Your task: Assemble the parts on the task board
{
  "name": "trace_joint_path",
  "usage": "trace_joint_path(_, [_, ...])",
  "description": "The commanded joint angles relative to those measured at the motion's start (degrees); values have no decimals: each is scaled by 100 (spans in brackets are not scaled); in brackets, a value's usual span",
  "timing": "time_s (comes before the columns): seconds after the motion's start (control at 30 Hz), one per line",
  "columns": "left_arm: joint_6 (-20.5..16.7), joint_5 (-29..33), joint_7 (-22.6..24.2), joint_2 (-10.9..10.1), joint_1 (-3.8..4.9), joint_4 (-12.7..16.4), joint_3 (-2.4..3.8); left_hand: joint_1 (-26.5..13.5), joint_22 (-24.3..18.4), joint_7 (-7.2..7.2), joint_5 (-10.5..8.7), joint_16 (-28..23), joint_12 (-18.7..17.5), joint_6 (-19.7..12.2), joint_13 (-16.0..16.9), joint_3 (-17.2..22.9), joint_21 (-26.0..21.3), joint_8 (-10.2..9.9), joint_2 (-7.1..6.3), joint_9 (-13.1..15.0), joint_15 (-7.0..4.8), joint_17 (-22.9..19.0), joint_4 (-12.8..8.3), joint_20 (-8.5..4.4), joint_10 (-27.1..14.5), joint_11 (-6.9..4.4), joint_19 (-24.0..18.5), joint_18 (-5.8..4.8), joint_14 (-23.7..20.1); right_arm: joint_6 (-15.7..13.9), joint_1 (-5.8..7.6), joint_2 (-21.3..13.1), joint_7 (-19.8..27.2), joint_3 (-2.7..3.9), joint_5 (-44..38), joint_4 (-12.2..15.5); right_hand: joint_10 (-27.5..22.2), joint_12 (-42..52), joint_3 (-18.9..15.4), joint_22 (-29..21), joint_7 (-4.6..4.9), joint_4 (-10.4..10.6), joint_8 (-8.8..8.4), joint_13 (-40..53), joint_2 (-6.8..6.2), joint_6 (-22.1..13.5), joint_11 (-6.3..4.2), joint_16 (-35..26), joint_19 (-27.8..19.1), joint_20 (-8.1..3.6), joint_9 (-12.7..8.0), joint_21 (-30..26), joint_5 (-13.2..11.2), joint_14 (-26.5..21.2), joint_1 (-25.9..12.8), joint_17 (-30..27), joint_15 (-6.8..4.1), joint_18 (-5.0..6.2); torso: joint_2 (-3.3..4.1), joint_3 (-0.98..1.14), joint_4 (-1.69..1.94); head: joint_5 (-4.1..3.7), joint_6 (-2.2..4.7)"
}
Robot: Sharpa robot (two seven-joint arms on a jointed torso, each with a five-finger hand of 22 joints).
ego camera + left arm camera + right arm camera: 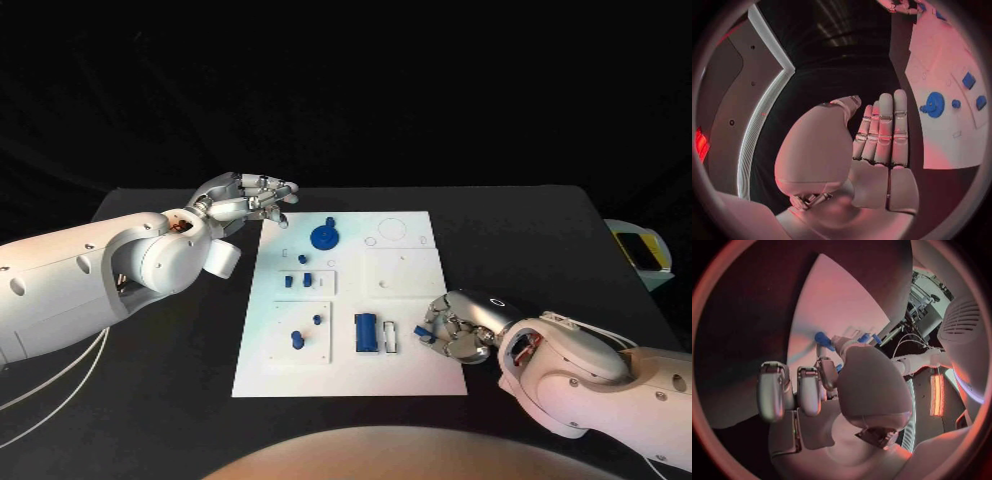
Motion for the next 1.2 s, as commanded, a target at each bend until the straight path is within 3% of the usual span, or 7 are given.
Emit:
trace_joint_path(0.03, [88, 13, 31, 11, 4, 16, 4, 11, -7, 6, -22, -2, 35, -35, 8, 8, -23, -8, 5, 7, -6, 5, 12, 18, -56, -1, 26, 77, -44, -186, 4, 51, -56, 3, 319, 60, 6, 26, 828, 1284, -50, -765, 102, 18, -20, 20, 10, 29, 282, -37, 122, 16, -4, 473, -108, 847, -23, -46, 3, -5, 7, -11, -4])
trace_joint_path(0.57, [112, 13, 17, 5, 4, 28, 4, 17, -7, 6, -21, -2, 36, -36, 8, 11, -24, -8, 6, 7, -6, 5, 7, 18, -57, -1, 27, 77, -44, -425, 9, 387, -45, 6, 1013, 28, 29, 74, 890, 1273, -58, -735, 115, 75, -111, 62, 6, 29, 268, -40, 148, -21, -184, 473, -636, 847, -27, -38, 3, 2, -1, 5, -19])
trace_joint_path(0.93, [124, 13, 13, 0, 4, 35, 4, 17, -7, 6, -21, -2, 36, -36, 8, 11, -24, -8, 6, 7, -6, 5, 7, 18, -57, -1, 27, 77, -44, -388, 3, 587, -61, 8, 1135, -122, 43, 99, 838, 1271, -54, -637, 101, 104, -149, 103, 10, 32, 267, -37, 140, -24, -348, 474, -952, 851, -23, -37, 9, 3, 0, 18, -28])
trace_joint_path(1.0, [125, 13, 11, -3, 4, 37, 4, 13, -9, 9, -23, -1, 40, -38, 10, 11, -28, -7, 7, 8, -5, 6, 11, 18, -61, 1, 30, 76, -46, -374, 3, 614, -64, 8, 1140, -143, 55, 119, 810, 1274, -54, -605, 102, 122, -150, 119, 11, 32, 271, -37, 140, -12, -316, 475, -1024, 852, -22, -40, 9, -1, 0, 18, -29])
trace_joint_path(1.03, [125, 13, 10, -4, 4, 38, 4, 13, -9, 9, -23, -1, 40, -38, 10, 11, -28, -7, 7, 8, -5, 6, 11, 18, -61, 1, 30, 76, -46, -362, 3, 626, -66, 9, 1142, -155, 63, 128, 746, 1277, -56, -581, 106, 132, -165, 134, 9, 36, 275, -36, 144, -2, -167, 476, -1101, 859, -24, -42, 8, -2, 1, 14, -30])
trace_joint_path(1.2, [130, 13, 3, -11, 4, 46, 4, 13, -9, 9, -23, -1, 40, -38, 10, 11, -28, -7, 7, 8, -5, 6, 11, 18, -61, 1, 30, 76, -46, -293, 2, 680, -76, 12, 1148, -207, 67, 134, 613, 1275, -50, -514, 101, 142, -176, 146, 15, 35, 272, -37, 144, -10, -177, 475, -1235, 855, -21, -40, 7, -3, 4, 21, -44])
